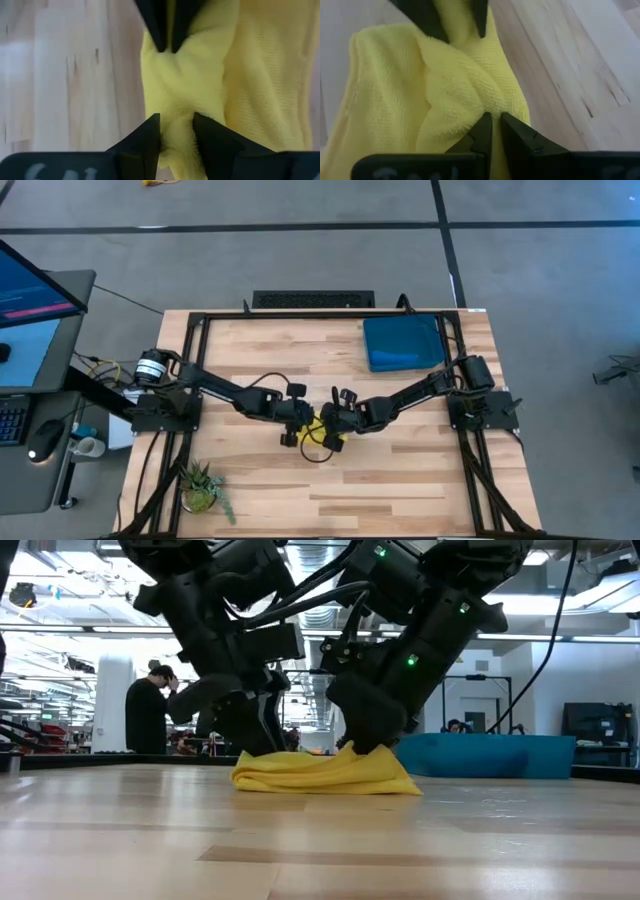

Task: Roll microfiber towels into tight, uniform cylinder then place into a basket
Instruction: Roll the yellow microfiber cloth

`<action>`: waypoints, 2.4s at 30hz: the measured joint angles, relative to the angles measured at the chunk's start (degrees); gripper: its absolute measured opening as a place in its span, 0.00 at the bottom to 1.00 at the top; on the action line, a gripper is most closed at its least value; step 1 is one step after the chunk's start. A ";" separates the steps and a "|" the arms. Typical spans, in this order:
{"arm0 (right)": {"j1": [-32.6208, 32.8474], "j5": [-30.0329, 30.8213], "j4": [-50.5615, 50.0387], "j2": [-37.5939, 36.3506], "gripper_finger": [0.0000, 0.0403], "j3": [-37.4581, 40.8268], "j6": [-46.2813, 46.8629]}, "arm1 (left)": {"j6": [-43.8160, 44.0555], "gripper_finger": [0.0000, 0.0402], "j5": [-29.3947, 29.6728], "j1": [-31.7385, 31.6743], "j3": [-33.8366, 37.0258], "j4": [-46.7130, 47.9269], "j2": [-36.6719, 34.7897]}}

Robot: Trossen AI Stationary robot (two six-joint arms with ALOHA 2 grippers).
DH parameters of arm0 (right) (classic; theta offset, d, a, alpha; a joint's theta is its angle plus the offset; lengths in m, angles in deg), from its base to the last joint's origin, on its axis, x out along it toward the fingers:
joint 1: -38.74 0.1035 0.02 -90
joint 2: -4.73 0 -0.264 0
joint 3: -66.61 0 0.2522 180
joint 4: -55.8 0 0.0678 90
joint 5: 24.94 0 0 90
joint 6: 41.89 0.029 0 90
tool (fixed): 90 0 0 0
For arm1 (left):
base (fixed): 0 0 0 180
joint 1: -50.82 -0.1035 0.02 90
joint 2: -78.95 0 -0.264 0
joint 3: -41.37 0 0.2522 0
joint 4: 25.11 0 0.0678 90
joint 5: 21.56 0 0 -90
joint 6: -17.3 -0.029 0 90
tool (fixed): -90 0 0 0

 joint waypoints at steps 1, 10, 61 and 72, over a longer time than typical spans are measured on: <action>-0.02 -0.03 -0.02 0.00 0.16 0.00 0.81 | 0.22 0.28 0.18 0.44 0.00 0.00 0.01; -0.68 -0.34 -0.11 0.00 0.16 0.00 3.76 | 2.00 0.28 4.84 1.83 1.60 -1.53 1.20; 0.08 0.57 -3.19 -2.43 0.29 -0.11 4.29 | 2.51 0.28 8.80 2.86 2.71 -4.34 3.15; 0.44 4.91 -5.78 -3.35 0.29 -0.04 3.58 | 1.09 0.28 12.60 3.67 2.78 -4.10 3.20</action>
